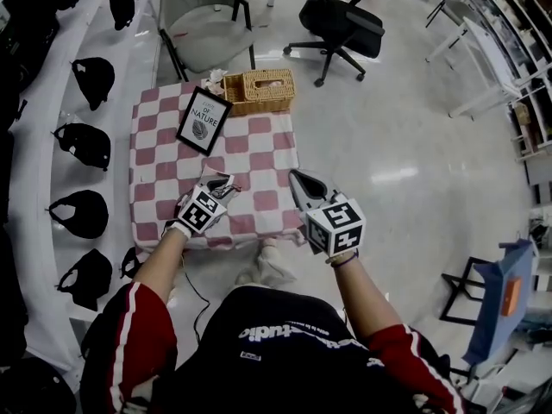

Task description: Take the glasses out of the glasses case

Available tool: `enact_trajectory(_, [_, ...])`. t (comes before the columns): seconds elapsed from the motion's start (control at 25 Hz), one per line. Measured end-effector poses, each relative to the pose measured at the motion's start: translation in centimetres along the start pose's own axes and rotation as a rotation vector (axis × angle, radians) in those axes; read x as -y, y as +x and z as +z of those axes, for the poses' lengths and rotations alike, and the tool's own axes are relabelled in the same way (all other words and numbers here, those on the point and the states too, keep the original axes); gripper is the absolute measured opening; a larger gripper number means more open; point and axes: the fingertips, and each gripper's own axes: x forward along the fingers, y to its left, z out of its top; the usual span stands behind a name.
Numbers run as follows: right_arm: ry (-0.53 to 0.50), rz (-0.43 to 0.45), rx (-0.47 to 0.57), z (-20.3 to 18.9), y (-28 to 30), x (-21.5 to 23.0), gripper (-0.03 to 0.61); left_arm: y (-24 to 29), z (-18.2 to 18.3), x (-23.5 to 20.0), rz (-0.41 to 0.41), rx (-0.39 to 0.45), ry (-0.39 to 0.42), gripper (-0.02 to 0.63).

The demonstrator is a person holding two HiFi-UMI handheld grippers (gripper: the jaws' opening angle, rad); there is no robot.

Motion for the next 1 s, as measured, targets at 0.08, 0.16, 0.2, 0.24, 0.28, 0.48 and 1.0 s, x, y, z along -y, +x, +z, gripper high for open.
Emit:
enact_trajectory(0.08, [0.001, -0.001, -0.006, -0.4, -0.2, 0.1, 0.003, 1.3, -0.9, 0.0, -0.006, -0.028, 0.011, 0.101])
enact_trajectory(0.16, [0.004, 0.003, -0.013, -0.9, -0.4, 0.0, 0.003, 2.5, -1.8, -0.2, -0.011, -0.049, 0.01, 0.101])
enact_trajectory(0.2, [0.004, 0.006, -0.014, -1.1, -0.4, -0.1, 0.003, 2.9, -2.1, -0.3, -0.011, -0.058, 0.01, 0.101])
enact_trajectory(0.24, [0.004, 0.008, -0.015, -1.3, -0.5, -0.1, 0.003, 3.2, -2.3, -0.4, -0.01, -0.066, 0.014, 0.101])
enact_trajectory(0.28, [0.003, 0.009, -0.016, -1.5, -0.5, 0.0, 0.003, 3.6, -2.5, -0.5, -0.009, -0.076, 0.02, 0.101])
enact_trajectory(0.48, [0.016, -0.005, -0.027, -2.5, -0.7, 0.4, 0.004, 5.3, -3.9, -0.9, -0.02, -0.149, 0.041, 0.101])
enact_trajectory(1.0, [0.03, -0.011, -0.047, -3.8, -1.0, 0.7, 0.003, 7.5, -6.9, -0.6, -0.053, -0.269, 0.071, 0.11])
